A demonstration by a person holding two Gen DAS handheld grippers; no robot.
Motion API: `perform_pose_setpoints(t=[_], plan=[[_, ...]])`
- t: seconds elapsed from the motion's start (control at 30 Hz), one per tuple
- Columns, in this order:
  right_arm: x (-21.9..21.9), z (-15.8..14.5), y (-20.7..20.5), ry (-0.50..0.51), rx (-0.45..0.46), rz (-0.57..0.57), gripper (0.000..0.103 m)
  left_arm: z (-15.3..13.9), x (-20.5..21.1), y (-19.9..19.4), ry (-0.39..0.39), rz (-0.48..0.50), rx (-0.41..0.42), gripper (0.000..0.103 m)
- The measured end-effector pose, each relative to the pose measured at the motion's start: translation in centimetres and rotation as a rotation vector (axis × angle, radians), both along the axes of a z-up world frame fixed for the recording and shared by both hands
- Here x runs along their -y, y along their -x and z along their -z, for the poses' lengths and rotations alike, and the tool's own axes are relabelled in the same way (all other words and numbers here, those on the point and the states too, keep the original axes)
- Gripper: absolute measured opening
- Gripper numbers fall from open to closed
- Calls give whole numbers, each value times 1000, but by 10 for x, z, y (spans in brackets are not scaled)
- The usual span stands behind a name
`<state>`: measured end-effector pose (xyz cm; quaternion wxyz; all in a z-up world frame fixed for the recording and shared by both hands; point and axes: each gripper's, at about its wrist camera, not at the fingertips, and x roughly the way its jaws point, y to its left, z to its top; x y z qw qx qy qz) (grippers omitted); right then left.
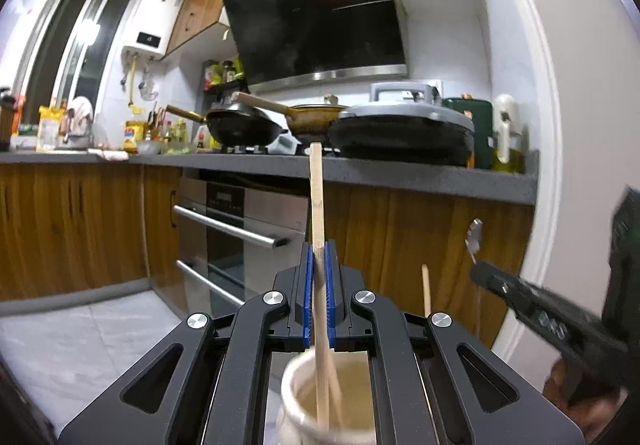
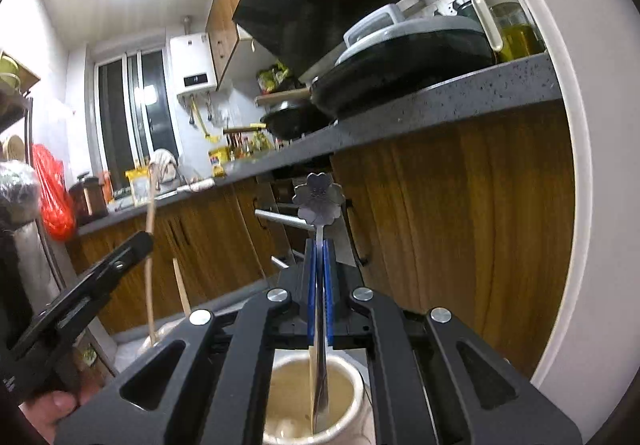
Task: Organize utensils
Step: 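Lift the chopstick and spoon and carry them above the ceramic holder, then drop the chopstick into the tall cup while the right tool drops the spoon into the short cup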
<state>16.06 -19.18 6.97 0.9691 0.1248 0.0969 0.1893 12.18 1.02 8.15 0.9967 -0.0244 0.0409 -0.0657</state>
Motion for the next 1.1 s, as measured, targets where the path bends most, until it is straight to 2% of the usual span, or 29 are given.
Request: perform_pose_setpoints(t=[0.17, 0.33, 0.63, 0.83, 1.1], plan=[[1, 8, 13, 30, -30, -10, 3, 16, -2, 22, -6, 13, -70, 6], [5, 21, 19, 44, -76, -9, 3, 23, -12, 31, 39, 41, -107, 6], [7, 28, 22, 52, -98, -3, 3, 34, -8, 29, 9, 50, -164, 6], [9, 28, 20, 41, -120, 8, 4, 37, -10, 29, 13, 43, -179, 6], [11, 30, 20, 36, -128, 9, 5, 35, -9, 30, 8, 31, -160, 8]])
